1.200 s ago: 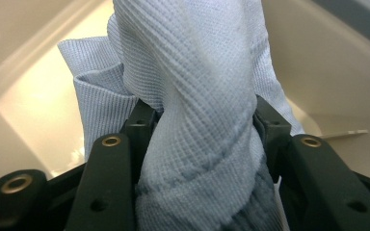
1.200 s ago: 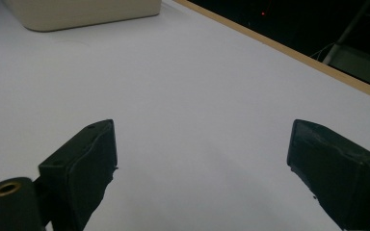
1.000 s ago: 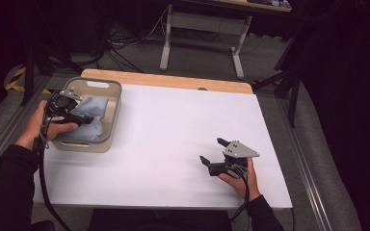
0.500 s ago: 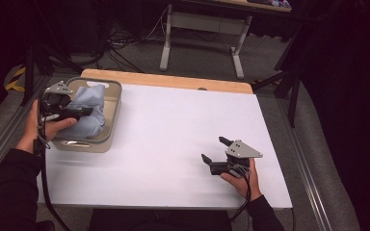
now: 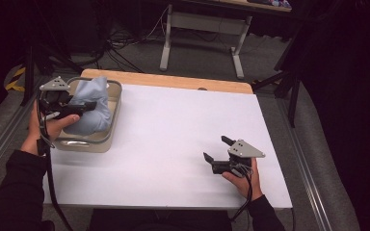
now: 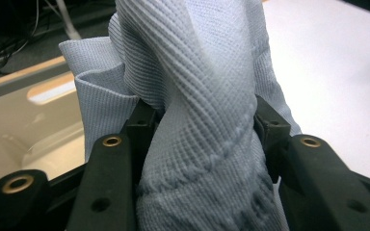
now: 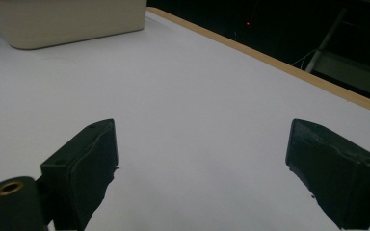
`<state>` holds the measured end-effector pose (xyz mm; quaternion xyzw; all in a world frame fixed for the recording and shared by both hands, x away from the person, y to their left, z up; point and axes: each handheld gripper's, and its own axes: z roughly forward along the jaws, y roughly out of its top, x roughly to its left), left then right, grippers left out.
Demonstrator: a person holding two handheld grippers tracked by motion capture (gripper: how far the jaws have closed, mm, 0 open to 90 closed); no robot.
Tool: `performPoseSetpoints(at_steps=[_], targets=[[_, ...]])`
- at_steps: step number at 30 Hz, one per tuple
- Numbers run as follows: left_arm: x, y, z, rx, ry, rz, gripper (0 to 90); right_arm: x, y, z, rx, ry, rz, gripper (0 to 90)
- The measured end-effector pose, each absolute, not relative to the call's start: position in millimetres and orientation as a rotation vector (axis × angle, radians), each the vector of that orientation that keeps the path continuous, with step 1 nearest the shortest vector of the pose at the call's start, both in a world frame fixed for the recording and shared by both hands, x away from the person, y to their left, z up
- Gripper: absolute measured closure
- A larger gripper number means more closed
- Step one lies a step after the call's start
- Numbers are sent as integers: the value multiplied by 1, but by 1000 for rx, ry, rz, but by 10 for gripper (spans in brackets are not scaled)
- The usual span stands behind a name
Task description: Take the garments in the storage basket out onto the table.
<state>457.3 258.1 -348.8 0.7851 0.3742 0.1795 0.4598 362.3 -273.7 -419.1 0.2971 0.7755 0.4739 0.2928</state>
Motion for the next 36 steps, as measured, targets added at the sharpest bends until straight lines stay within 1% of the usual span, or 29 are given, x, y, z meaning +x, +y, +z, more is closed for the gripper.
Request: performPoseSetpoints(at_steps=[3, 10, 12, 18, 20, 36], targets=[[455, 251, -348, 1936, 908, 471, 551, 362, -274, -418, 788, 2060, 1264, 119], [450, 239, -344, 1897, 859, 435, 551, 363, -274, -419, 784, 2063, 1259, 119], [448, 232, -342, 1881, 842, 410, 551, 363, -275, -419, 787, 2063, 1260, 119], [444, 211, -340, 1876, 775, 388, 550, 363, -275, -419, 788, 2063, 1257, 121], [445, 199, -341, 1910, 758, 423, 550, 363, -275, -419, 788, 2062, 1258, 122], [447, 156, -352, 1859, 682, 356, 549, 363, -276, -419, 781, 2063, 1257, 122]])
